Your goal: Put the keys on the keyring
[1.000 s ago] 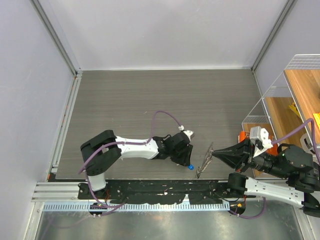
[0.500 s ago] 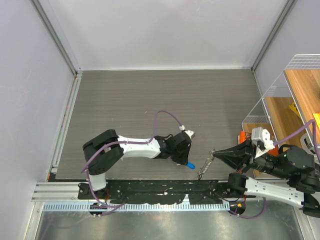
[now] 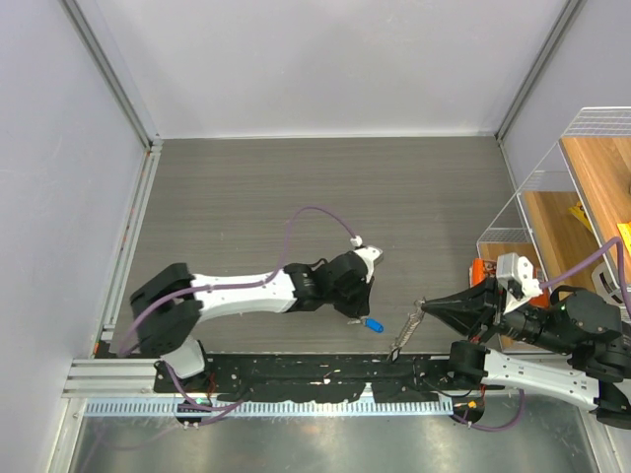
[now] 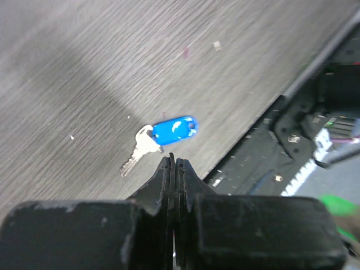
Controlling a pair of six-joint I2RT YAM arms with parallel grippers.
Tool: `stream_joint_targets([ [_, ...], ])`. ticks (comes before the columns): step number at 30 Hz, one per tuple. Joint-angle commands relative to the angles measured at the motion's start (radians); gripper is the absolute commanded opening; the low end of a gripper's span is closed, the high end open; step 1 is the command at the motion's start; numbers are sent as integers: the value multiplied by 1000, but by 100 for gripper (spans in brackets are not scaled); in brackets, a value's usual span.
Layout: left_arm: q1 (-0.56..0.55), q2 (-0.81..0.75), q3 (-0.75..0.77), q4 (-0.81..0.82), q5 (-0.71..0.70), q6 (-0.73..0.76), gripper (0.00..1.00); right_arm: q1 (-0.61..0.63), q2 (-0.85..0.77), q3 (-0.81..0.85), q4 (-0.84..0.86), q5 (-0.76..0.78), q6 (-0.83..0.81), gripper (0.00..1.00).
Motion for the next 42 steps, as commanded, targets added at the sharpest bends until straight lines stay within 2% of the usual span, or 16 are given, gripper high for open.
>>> stream_joint_targets([
  [1,-26,-181,-12,21,-28,121,0,6,-17,8,54,-45,-14,5],
  [5,-46,-263,-21,14,-68,177,0,8,-7,6,57,-77,-13,5],
  [10,-49,-226,10,-81,-111,144,1,6,6,11,59,-74,-2,6],
  [15,-51,-123,25,-101,-128,79,29,6,11,-1,63,-64,5,5],
  [17,-51,-90,40,-114,-129,59,37,6,11,-5,62,-64,7,6],
  [24,-52,-10,86,-141,-158,14,48,6,6,-12,62,-64,10,6],
  [42,-71,134,238,-252,-148,-17,45,6,-23,-37,62,-64,16,5],
])
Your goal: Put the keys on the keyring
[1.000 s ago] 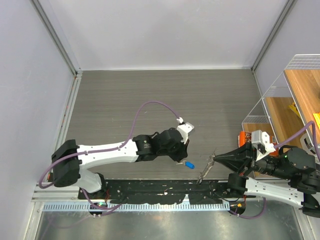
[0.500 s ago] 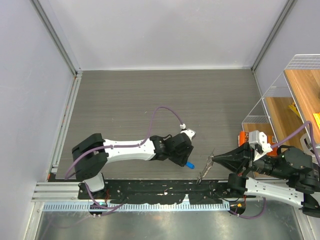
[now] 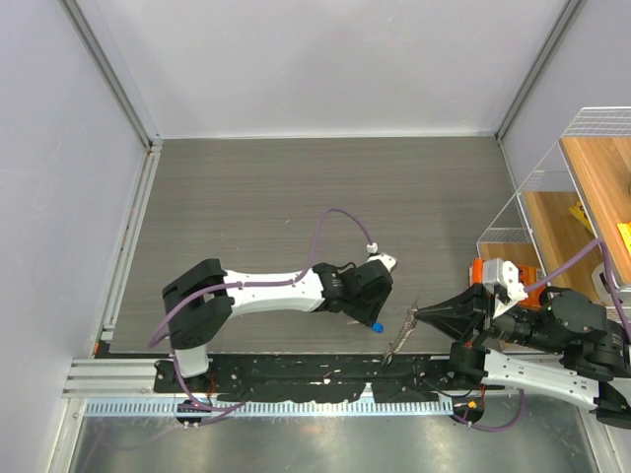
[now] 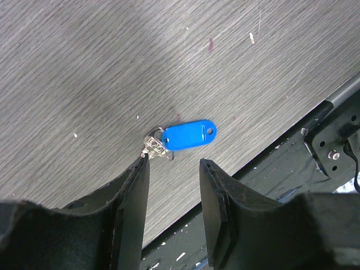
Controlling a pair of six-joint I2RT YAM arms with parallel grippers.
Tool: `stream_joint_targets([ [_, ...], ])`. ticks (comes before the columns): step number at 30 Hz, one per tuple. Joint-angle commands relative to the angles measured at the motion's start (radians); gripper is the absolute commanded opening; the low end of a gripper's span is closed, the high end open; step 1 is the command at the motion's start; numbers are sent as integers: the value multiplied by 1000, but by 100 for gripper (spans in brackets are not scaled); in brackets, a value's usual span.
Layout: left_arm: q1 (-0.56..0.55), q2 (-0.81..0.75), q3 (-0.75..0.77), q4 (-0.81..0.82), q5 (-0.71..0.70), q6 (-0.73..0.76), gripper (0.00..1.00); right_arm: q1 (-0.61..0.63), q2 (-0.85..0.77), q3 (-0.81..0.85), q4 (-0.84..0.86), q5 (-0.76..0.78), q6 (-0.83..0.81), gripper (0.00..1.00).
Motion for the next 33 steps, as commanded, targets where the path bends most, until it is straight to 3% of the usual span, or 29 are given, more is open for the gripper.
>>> stream_joint_targets([
  [1,-7,28,54,-38,-14,-20,45,3,-18,7,64,-1,11,5],
  [20,-9,120,91,-53,10,-50,38,3,-45,7,50,-7,15,5],
  [26,-9,127,80,-52,16,-55,24,3,-53,3,44,-9,22,5],
  [30,-9,121,65,-47,19,-55,0,3,-53,3,45,-9,23,6],
  [33,-11,100,40,-27,12,-47,0,3,-53,1,47,-9,23,5],
])
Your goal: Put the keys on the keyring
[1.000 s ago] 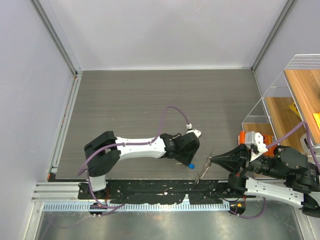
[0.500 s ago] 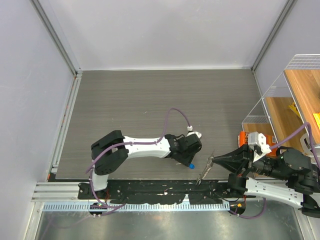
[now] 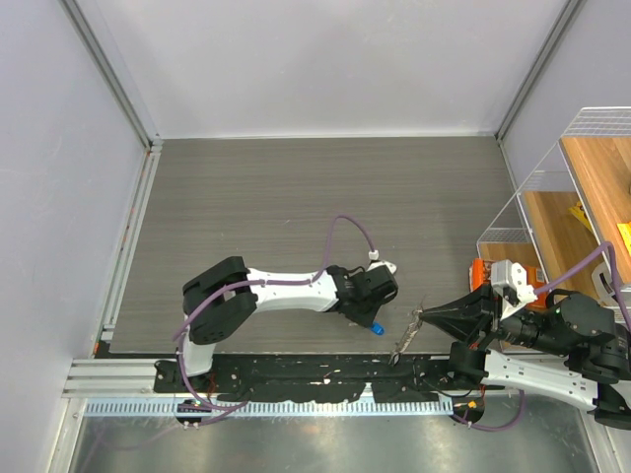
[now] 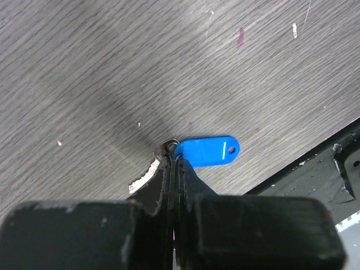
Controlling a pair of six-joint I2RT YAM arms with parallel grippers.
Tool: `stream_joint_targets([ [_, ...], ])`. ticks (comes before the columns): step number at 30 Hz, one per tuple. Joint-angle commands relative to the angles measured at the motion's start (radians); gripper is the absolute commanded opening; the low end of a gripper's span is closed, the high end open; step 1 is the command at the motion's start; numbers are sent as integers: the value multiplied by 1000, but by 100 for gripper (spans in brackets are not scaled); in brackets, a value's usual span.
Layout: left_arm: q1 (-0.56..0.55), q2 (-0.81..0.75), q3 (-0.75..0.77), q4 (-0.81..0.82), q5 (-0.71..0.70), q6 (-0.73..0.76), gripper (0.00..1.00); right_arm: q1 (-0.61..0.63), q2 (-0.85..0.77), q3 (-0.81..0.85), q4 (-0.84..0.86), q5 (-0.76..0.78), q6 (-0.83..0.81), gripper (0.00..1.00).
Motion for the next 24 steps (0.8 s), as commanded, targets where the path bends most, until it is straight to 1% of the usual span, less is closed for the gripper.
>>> stream_joint_targets([
  [1,-12,-39,-22,26,-10,8,0,3,-16,2,55,-6,12,5],
  [7,-34,-163,-54,59,-61,94,0,3,-12,6,56,-3,15,5],
  [14,-50,-307,-115,112,-70,192,0,5,-10,24,50,0,15,5],
  [16,-49,-320,-118,109,-78,204,0,5,-10,24,48,0,15,5],
  [19,-49,-282,-89,54,-78,189,0,1,-7,22,48,0,18,5],
  [20,-49,-263,-75,36,-70,178,2,3,-6,22,48,0,20,5],
  [21,-52,-243,-65,30,-61,168,7,3,-4,21,48,0,18,6],
  [23,-52,-209,-57,20,-59,143,22,3,-3,16,48,0,23,6],
  [24,-50,-194,-54,14,-59,131,28,3,-1,13,50,0,23,5],
])
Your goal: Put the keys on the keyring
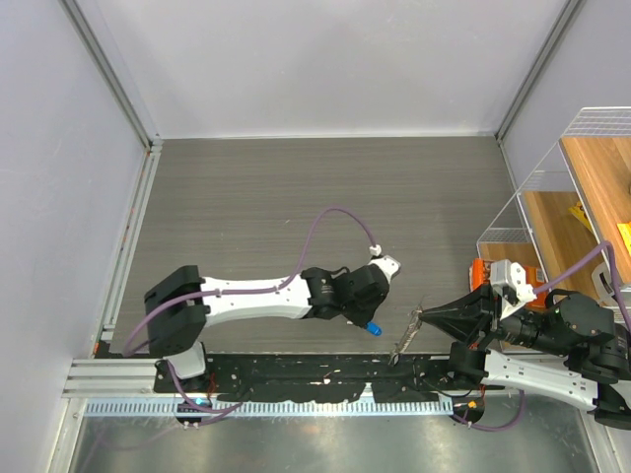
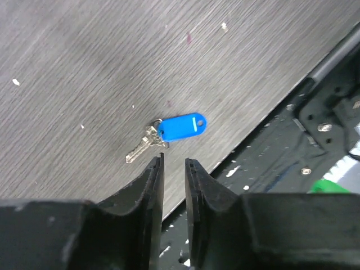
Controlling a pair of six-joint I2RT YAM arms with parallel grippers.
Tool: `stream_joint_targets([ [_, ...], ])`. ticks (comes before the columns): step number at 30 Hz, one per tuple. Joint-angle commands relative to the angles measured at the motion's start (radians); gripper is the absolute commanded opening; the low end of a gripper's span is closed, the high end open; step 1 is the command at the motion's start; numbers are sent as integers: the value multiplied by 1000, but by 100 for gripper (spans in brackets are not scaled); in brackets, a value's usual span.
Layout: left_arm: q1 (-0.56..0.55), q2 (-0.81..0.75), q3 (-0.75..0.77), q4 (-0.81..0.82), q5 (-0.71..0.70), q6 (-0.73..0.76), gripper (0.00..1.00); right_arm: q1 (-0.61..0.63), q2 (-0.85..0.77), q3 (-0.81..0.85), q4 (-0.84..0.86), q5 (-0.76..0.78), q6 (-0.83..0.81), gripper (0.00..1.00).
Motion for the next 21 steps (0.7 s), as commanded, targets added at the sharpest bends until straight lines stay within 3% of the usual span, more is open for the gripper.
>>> stream_joint_targets([
  [1,-6,81,42,-40,-2,-42,34,3,-4,13,53,-1,16,5],
  [3,-5,104,48,-40,9,-59,41,3,-6,13,51,-1,16,5],
  [7,-5,144,71,-46,15,-77,47,3,-6,15,50,-1,14,6],
  [21,-5,238,134,-88,40,-94,43,3,-23,9,39,-1,10,6],
])
